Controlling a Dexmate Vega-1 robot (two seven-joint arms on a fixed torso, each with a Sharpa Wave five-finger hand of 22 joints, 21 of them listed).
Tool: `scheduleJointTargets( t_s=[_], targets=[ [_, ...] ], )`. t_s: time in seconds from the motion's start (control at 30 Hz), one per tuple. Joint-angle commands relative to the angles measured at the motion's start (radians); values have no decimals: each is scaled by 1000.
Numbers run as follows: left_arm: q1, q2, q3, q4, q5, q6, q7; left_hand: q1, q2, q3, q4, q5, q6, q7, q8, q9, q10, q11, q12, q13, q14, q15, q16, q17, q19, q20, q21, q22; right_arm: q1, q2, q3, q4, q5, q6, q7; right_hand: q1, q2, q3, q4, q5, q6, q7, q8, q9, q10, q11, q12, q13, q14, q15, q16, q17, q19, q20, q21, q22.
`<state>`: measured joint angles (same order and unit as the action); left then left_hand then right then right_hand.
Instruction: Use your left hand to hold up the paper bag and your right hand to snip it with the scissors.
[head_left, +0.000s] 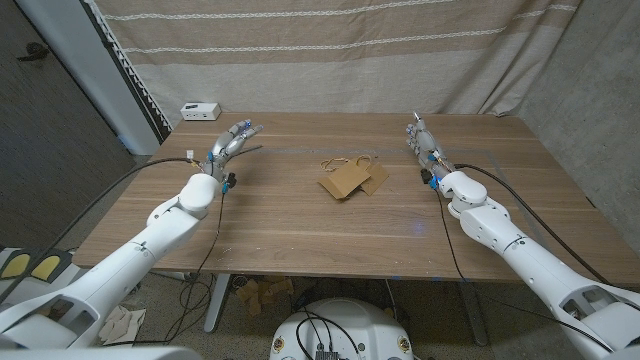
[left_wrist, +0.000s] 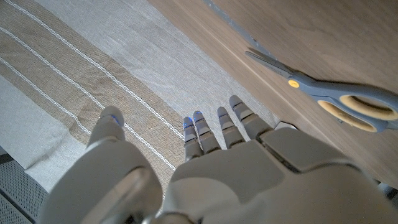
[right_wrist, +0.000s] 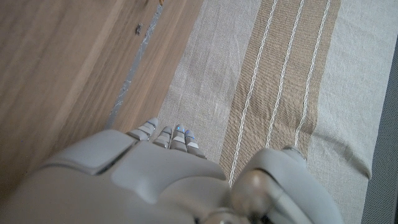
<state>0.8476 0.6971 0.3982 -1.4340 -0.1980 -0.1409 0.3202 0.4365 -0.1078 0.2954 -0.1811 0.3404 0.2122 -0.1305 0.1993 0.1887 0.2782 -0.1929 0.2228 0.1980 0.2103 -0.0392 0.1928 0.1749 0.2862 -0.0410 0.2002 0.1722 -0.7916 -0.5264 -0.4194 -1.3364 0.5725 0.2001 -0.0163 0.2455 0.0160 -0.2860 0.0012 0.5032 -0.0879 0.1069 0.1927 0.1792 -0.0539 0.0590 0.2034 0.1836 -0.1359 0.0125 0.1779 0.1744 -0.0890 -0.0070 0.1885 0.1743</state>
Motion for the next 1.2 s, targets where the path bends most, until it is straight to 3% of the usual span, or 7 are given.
scheduleJointTargets(
  t_s=[0.03, 0.53, 0.77, 0.9, 1.03, 1.07, 1.2],
  targets=[
    [5, 16, 5, -40, 85, 69, 82, 48, -10, 17, 0, 9, 4, 4, 7, 6, 21, -7, 10, 6, 32, -171, 13, 7, 22, -138, 7, 5, -4, 2, 1, -8, 2, -7, -11, 16, 0, -1, -11, 7, -6, 2, 5, 5, -4, -2, 4, 3, -7, -3, 2, 2, -2, 3, 6, 4],
    [-6, 18, 15, -70, 165, 154, 154, 124, -68, -8, 10, 3, 75, 0, 35, 11, 69, -18, 23, 13, 72, -175, 11, 11, 66, -156, 13, 8, -23, 10, 17, -19, 16, 17, -23, 30, 3, 2, -17, 13, 0, 11, 8, 5, 6, 16, 9, 2, -1, 10, 4, 2, 0, 3, 7, 4],
    [-21, 14, 34, -73, 237, 229, 218, 152, -56, -32, 23, -1, 130, -10, 46, 13, 135, -18, 42, 19, 176, -180, 39, 25, 132, -157, 32, 15, -21, 1, 9, -30, -7, -3, -48, 37, 6, 3, -21, 16, 12, 9, 11, 5, 18, 10, 13, 2, 9, 0, 7, 2, 1, -8, 7, 4],
    [-27, 13, 39, -66, 249, 241, 226, 151, -60, -42, 26, -3, 146, -8, 50, 14, 142, -17, 42, 20, 188, -180, 40, 28, 156, -152, 39, 17, -23, -4, 6, -37, -16, -12, -57, 36, 6, 2, -20, 17, 15, 10, 11, 5, 18, 8, 13, 2, 9, -1, 7, 2, 1, -7, 7, 4],
    [-34, 10, 45, -44, 263, 220, 243, 158, -56, -48, 27, -4, 181, -33, 62, 16, 145, -18, 40, 19, 186, -181, 34, 26, 165, -156, 41, 18, -25, -7, 7, -37, -19, -5, -55, 35, 6, 1, -20, 17, 16, 10, 11, 5, 18, 7, 13, 2, 9, -2, 7, 3, 1, -7, 7, 4],
    [-34, 9, 46, -42, 265, 219, 244, 184, -32, -36, 25, -2, 183, -39, 63, 22, 144, -18, 36, 19, 182, -183, 28, 25, 159, -156, 36, 18, -26, -7, 8, -40, -19, -7, -58, 35, 6, 1, -20, 17, 16, 10, 11, 5, 18, 7, 13, 2, 9, -3, 7, 3, 1, -7, 7, 4],
    [-39, 12, 52, -40, 281, 238, 252, 210, -16, -24, 22, -3, 156, -37, 53, 28, 140, -18, 31, 20, 176, -183, 21, 23, 154, -157, 31, 17, -30, -9, 10, -47, -18, -10, -62, 34, 7, 0, -19, 17, 16, 10, 11, 5, 18, 7, 13, 2, 8, -3, 7, 3, 1, -7, 7, 4]
  ],
)
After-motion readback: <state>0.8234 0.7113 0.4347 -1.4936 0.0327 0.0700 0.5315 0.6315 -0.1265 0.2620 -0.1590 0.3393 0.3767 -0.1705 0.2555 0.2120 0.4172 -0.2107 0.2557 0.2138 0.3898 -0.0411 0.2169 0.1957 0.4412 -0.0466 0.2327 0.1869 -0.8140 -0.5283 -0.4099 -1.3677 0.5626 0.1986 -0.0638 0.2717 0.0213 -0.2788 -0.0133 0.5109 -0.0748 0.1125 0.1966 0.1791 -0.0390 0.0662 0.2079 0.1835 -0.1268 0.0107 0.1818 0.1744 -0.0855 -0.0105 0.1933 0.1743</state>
